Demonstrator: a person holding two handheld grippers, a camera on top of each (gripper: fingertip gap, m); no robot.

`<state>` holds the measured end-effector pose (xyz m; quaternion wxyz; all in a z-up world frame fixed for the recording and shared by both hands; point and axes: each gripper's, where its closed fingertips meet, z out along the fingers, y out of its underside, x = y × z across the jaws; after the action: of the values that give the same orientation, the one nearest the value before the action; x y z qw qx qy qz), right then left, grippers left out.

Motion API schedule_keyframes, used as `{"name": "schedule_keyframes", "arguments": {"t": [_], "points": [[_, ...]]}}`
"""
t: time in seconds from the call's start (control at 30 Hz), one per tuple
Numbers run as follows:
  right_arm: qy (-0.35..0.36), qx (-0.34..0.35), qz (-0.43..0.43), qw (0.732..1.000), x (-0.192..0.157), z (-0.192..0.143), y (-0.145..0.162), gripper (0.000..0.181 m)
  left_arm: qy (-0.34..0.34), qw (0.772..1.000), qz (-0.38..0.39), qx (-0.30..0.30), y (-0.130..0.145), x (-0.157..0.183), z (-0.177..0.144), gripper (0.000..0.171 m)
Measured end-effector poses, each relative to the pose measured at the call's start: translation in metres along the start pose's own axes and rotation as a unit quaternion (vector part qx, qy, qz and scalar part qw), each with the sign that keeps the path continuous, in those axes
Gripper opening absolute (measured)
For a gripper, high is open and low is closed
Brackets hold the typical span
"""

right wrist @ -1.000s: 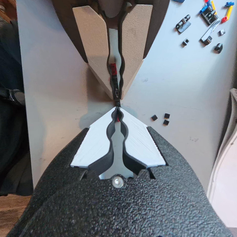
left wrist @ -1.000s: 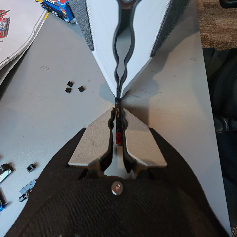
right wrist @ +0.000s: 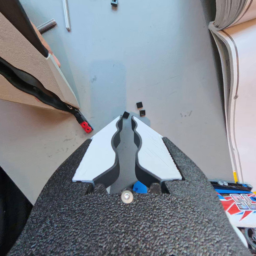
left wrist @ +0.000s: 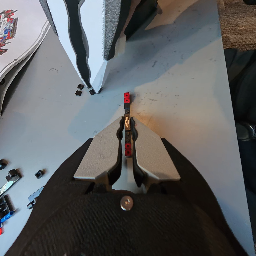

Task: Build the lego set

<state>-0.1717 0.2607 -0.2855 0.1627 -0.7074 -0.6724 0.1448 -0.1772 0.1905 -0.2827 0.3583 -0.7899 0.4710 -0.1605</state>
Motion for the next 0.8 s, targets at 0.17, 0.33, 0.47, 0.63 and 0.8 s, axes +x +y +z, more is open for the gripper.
{"name": "schedule_keyframes", "arguments": {"t": [0.17,0.33,0.47,0.63,0.8], "points": [[-0.013,0.004,0.025,1.0,0.002,0.0,-0.003,0.007,0.0,1.0,0.0,0.0,0.001,0.0,-0.001,0.005],[-0.007,-0.002,0.025,1.0,0.002,0.0,-0.004,0.008,0.0,1.0,-0.001,0.0,0.001,0.0,-0.001,0.005],[-0.022,-0.001,0.034,0.999,0.0,0.001,-0.007,0.008,0.0,1.0,-0.001,0.0,0.001,0.0,-0.001,0.005],[-0.017,-0.005,0.021,1.0,0.0,0.004,-0.006,0.007,0.002,1.0,-0.004,0.0,0.001,0.0,-0.001,0.005],[-0.018,-0.017,-0.054,0.998,-0.012,-0.002,0.0,0.007,0.001,1.0,-0.004,0.0,0.001,0.0,-0.001,0.005]]}}
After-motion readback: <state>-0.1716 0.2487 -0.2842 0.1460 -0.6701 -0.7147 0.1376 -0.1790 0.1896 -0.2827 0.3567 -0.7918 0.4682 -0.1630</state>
